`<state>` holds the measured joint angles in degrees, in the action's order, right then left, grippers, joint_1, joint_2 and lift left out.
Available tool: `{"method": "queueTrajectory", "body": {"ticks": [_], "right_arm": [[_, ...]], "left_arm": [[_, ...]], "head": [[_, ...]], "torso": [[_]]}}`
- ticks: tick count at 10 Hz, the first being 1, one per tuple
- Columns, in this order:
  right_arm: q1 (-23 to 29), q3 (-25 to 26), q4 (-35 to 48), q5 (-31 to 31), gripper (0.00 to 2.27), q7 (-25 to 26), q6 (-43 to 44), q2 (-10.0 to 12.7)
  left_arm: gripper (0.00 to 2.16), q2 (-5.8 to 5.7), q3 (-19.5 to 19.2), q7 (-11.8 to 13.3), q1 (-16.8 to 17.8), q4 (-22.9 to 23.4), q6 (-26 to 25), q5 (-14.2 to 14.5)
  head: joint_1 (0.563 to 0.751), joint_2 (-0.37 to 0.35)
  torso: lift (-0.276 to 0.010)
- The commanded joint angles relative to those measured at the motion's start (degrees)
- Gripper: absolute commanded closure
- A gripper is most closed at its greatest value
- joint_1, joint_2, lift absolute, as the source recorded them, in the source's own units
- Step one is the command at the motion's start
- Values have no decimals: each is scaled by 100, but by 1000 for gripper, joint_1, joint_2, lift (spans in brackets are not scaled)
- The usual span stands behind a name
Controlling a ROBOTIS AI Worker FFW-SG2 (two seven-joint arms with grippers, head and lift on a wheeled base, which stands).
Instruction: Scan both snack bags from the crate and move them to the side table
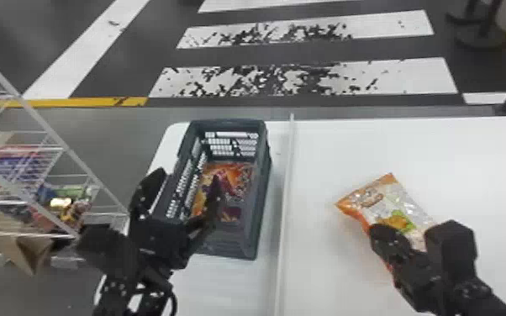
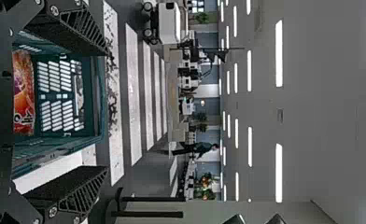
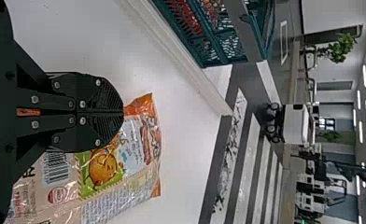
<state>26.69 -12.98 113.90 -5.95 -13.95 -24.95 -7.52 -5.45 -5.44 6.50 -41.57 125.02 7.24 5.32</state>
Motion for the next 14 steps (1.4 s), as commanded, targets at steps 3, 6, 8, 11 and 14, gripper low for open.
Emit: {"method": "queueTrajectory", "body": {"ticks": [3, 6, 8, 11, 14], "right_arm": [[-603, -82, -263, -64, 2219, -283, -648, -39], [-1043, -143, -676, 33, 2219, -503, -700, -39], [-1482, -143, -1203, 59, 2219, -521, -700, -48], [-1508, 199, -1291, 200, 2219, -521, -683, -110], [-1491, 568, -1414, 323, 2219, -512, -542, -127]], "left_arm": [[140, -18, -19, 18, 44, -101, 0, 101], [140, 26, -89, 35, -44, -57, 0, 118], [144, 70, -71, 79, -70, -30, -17, 109], [144, 114, -89, 79, -132, -30, 0, 109], [144, 131, -45, 132, -132, -30, 0, 101]], "head": [[695, 237], [695, 246], [695, 247], [695, 217], [695, 161]], "torso": [[-75], [-75], [-75], [-75], [-75]]}}
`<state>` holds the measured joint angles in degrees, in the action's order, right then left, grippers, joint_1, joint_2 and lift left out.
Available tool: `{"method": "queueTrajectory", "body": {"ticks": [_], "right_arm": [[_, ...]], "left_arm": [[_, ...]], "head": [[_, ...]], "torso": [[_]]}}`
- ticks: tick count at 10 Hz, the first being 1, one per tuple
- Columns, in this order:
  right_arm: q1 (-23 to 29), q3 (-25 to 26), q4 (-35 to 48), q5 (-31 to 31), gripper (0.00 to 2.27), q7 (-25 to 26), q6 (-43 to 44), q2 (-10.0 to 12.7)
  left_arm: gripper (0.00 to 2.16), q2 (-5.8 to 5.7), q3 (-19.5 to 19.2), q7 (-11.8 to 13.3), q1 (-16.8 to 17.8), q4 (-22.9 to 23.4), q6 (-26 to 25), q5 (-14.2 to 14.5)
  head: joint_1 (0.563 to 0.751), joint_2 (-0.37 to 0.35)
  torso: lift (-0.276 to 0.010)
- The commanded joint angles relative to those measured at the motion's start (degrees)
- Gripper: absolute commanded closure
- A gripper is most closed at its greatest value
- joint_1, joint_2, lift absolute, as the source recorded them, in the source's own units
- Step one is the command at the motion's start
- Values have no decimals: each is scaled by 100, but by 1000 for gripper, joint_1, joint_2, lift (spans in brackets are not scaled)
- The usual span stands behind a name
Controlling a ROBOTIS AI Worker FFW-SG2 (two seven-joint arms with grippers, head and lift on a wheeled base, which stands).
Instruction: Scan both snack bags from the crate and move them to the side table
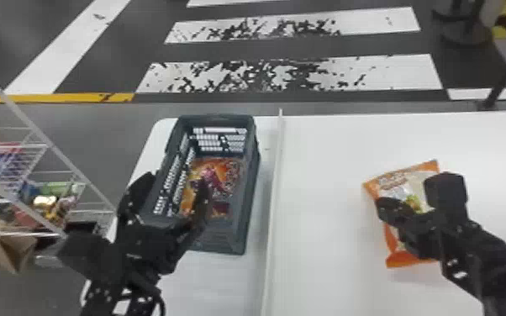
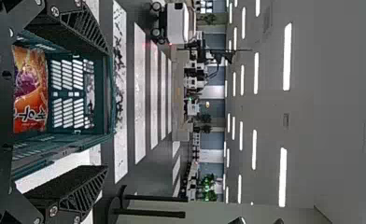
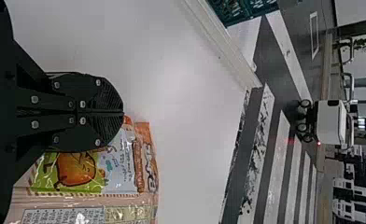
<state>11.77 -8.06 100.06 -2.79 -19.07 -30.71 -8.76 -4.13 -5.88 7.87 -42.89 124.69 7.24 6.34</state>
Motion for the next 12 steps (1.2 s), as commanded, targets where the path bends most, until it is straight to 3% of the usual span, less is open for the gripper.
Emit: {"method": "queueTrajectory", "body": {"ticks": [1, 9, 12], "right_arm": [[1, 199, -57, 121, 2219, 0, 69, -64], [53, 850, -162, 376, 2219, -9, 210, -152], [361, 858, 471, 622, 2219, -158, 139, -161]], "left_arm": [[144, 0, -1, -5, -9, 3, 0, -1], [144, 0, -1, 4, -9, -23, 0, 8], [144, 0, -1, -5, -9, -32, 0, 8]], "head": [[695, 150], [695, 36], [695, 38]], "torso": [[-75], [-75], [-75]]}}
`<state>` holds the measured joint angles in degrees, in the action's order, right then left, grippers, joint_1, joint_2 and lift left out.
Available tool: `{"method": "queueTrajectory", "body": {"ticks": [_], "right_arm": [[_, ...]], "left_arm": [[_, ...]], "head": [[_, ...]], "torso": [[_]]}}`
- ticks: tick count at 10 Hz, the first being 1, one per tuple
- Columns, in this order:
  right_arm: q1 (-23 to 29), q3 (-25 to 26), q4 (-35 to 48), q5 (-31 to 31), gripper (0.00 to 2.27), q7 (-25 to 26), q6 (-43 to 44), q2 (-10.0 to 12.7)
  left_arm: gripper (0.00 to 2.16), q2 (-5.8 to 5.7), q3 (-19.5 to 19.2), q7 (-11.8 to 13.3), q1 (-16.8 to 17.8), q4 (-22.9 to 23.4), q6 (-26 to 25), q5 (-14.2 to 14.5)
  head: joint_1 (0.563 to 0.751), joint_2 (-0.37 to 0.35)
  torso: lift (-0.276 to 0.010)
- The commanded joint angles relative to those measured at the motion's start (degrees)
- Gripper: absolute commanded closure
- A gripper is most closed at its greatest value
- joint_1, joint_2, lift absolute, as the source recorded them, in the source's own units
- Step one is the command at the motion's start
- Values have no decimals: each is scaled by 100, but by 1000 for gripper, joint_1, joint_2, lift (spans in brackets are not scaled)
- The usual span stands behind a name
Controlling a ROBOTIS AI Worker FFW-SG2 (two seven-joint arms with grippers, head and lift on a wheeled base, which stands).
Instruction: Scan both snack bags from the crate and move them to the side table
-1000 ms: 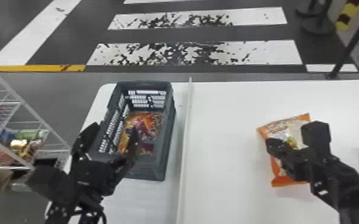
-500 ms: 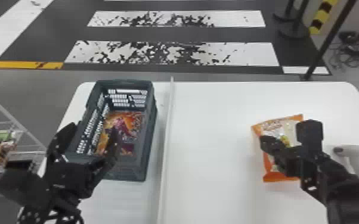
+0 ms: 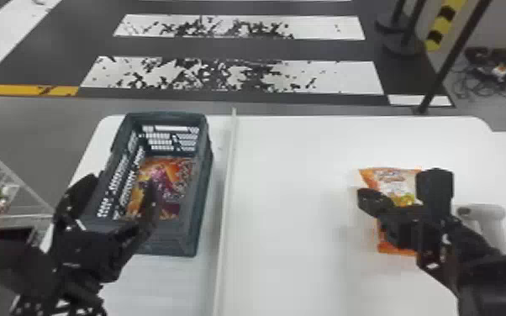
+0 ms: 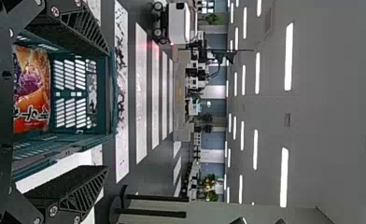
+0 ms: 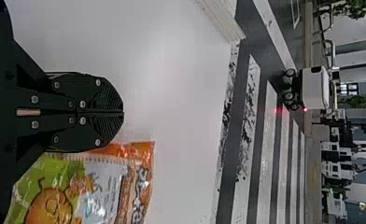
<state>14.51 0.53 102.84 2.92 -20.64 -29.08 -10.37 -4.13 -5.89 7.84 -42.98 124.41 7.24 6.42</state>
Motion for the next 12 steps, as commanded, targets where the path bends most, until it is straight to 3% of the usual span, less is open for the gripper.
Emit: {"method": "queueTrajectory", "body": {"ticks": [1, 3, 7, 9, 12], "right_arm": [[201, 71, 536, 200, 2219, -62, -112, 0], [289, 633, 905, 649, 2219, -71, -305, 27], [360, 1802, 747, 939, 2216, -159, -393, -9], [368, 1767, 395, 939, 2219, -238, -305, -53], [447, 1521, 237, 886, 2219, -238, -76, -44]], "left_arm": [[147, 0, 0, -1, 0, -4, 0, 0], [147, 9, 0, -1, 0, -13, 0, 9], [147, 0, 9, -1, 53, -163, 70, 26], [147, 9, 35, 7, 70, -198, 123, 18], [147, 9, 26, 7, 62, -224, 141, 18]], "head": [[695, 44], [695, 58], [695, -72], [695, -131], [695, -127]], "torso": [[-75], [-75], [-75], [-75], [-75]]}}
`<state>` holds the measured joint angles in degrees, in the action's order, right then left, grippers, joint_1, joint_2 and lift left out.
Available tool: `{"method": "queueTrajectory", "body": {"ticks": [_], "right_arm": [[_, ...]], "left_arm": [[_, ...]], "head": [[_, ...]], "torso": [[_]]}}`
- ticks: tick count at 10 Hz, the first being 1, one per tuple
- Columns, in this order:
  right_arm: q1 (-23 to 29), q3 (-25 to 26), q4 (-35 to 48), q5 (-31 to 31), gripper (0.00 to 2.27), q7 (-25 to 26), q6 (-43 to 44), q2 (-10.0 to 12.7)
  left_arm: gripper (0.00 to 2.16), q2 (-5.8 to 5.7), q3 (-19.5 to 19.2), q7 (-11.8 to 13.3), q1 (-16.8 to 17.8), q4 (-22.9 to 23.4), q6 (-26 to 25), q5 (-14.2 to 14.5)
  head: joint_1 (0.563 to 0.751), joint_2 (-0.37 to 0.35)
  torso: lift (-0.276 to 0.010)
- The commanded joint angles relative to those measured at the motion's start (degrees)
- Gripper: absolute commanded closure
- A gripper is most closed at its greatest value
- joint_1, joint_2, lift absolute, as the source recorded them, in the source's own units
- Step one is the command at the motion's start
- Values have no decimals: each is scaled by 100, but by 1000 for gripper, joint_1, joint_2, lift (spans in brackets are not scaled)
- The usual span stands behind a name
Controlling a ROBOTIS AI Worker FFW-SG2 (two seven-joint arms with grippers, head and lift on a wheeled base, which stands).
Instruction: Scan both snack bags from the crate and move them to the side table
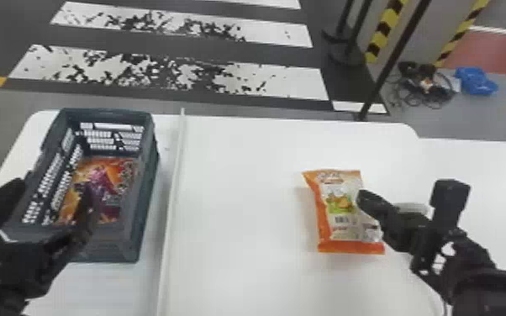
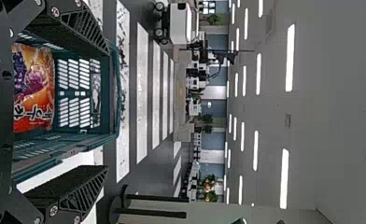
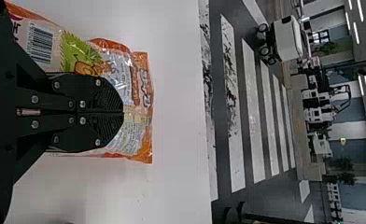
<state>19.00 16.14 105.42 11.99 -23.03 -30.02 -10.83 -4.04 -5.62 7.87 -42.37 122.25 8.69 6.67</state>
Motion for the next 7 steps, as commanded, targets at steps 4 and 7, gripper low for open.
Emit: {"method": "queueTrajectory", "body": {"ticks": [4, 7], "right_arm": [[16, -146, -75, -74, 2216, 0, 35, 10], [8, -163, -189, -91, 2219, -18, 35, 2]], "left_arm": [[147, 0, 0, 4, -8, -34, 14, -8], [147, 0, 0, 12, 0, -69, 31, -8]], "head": [[695, -103], [695, -103]], "torso": [[-75], [-75]]}}
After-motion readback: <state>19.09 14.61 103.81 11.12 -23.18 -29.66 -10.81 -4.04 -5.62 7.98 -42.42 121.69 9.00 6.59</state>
